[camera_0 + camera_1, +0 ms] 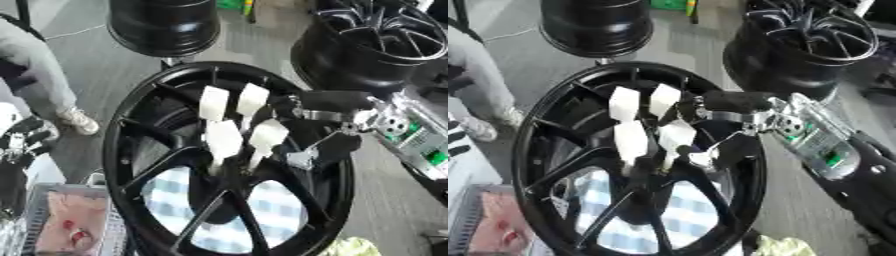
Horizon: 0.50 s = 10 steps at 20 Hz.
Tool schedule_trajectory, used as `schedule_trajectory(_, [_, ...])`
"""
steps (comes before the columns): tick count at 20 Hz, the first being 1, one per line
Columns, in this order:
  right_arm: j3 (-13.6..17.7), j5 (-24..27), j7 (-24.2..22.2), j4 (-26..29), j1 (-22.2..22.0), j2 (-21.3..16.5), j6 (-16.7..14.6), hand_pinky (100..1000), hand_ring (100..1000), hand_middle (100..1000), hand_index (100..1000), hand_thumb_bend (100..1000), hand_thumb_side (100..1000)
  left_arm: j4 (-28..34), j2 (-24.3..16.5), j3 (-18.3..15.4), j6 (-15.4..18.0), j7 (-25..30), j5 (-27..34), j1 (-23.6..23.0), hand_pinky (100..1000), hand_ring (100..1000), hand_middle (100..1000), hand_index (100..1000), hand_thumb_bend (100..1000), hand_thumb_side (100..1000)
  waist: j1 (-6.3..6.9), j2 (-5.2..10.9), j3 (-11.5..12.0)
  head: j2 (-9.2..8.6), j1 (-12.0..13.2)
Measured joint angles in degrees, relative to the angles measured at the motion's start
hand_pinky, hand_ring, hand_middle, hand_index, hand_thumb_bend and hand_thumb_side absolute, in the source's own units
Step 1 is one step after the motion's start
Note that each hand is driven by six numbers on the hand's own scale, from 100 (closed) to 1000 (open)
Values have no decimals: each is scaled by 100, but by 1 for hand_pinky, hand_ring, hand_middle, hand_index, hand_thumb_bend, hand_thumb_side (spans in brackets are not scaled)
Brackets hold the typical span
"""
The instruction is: Pull the pin out of the wheel hub.
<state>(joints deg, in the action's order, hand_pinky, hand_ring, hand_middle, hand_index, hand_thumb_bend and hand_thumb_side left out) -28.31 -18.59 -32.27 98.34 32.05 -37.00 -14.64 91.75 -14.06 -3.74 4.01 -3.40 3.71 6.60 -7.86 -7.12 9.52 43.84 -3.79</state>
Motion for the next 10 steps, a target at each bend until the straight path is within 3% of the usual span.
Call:
schedule_trajectory(6, [-30,-43,-25,-58,2,53,-23,757,813,851,902,100,609,0,0,0,-1,3,0,3,743,809,793,862,100,847,0,0,5,0,0])
schedule_trajectory(10, [-37,-80,-41,-117,11,98,-42,728,791,842,897,100,570,0,0,0,-2,7,0,4,743,809,793,862,100,847,0,0,9,0,-1])
